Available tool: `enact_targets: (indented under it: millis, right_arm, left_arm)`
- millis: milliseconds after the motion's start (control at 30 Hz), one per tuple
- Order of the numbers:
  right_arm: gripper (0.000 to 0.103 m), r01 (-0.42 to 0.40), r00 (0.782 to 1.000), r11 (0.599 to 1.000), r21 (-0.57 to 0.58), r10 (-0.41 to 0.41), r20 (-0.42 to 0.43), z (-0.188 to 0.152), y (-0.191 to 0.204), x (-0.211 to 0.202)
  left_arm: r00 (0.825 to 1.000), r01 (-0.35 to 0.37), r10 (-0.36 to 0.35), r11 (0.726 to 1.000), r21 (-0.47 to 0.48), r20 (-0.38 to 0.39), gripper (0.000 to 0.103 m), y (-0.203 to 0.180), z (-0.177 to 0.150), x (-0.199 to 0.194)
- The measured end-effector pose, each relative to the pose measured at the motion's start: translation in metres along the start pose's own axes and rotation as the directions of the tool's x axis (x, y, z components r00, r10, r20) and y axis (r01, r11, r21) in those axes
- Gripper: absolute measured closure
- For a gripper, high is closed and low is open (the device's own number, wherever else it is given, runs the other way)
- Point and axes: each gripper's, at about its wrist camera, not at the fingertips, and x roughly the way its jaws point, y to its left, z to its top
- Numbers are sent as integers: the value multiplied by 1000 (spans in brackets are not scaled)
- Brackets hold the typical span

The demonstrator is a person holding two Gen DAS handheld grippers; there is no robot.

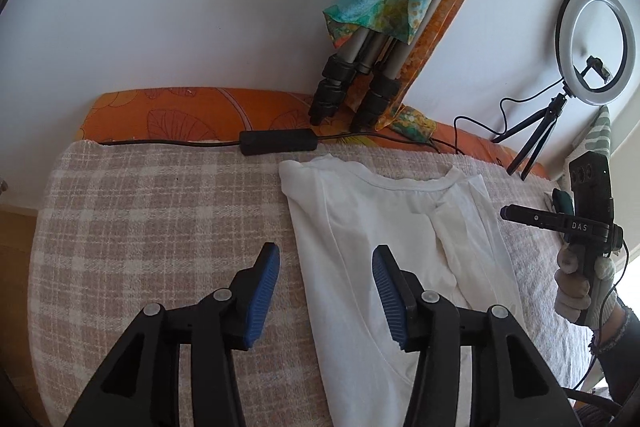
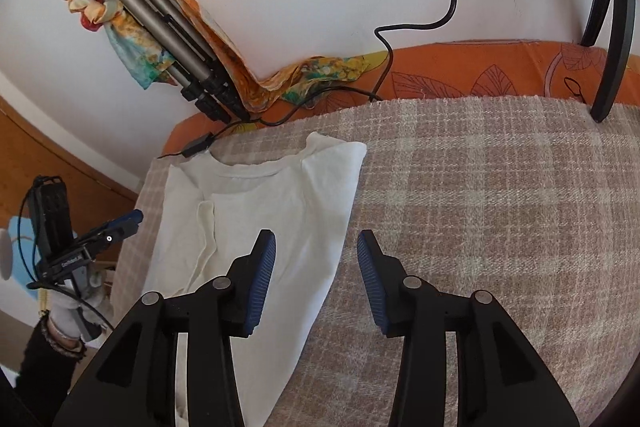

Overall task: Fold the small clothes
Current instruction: 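Close the left tool on the collar while the right tool grasps it too, then lift the collar end and fold it over onto the hem fold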

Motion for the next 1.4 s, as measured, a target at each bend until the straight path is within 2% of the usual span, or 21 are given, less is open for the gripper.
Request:
enact_targets:
  millis: [133, 233, 400, 500, 600, 633, 667, 967, 1167, 1400]
  right_arm:
    - [61, -4, 1000, 1000, 30, 4, 14, 9, -5, 7]
    - [61, -2, 1000, 1000, 8, 2, 10, 14, -2, 13]
    - [63, 3, 1000, 1000, -26, -3, -11, 18, 4, 28]
    - [66, -1, 1000, 999, -36, 1, -6, 21, 2, 32]
    - [90, -14, 1000, 999, -29, 14, -17, 24, 0, 39]
    - [97, -15, 1000, 999, -30, 14, -19, 24, 0, 41]
    - [98, -12, 1000, 999, -35, 11, -11, 24, 2, 42]
    - [100, -37, 995, 996, -83, 44, 87, 20, 27, 0]
    - [101, -71, 988, 992, -104, 84, 126, -1, 53, -43]
    - [102, -65, 984, 988, -140, 87, 158, -42, 88, -86]
  left_arm:
    - [998, -56, 57, 998, 29, -22, 67, 7, 15, 26]
    - [995, -88, 90, 994, 66, -38, 67, 5, 24, 44]
    - [998, -59, 60, 997, 49, -32, 64, 6, 36, 57]
    - [998, -51, 52, 997, 55, -26, 71, 5, 39, 59]
    - [997, -72, 74, 993, 95, -19, 86, -1, 39, 61]
    - [998, -62, 65, 993, 98, -26, 97, -3, 40, 63]
    - [998, -52, 54, 994, 94, -24, 99, -4, 41, 62]
    - [996, 23, -27, 998, 52, 83, 101, -16, 40, 9]
    - [991, -4, -10, 995, 104, 135, 102, -36, 22, -44]
    - [984, -24, -2, 990, 142, 176, 102, -64, -12, -102]
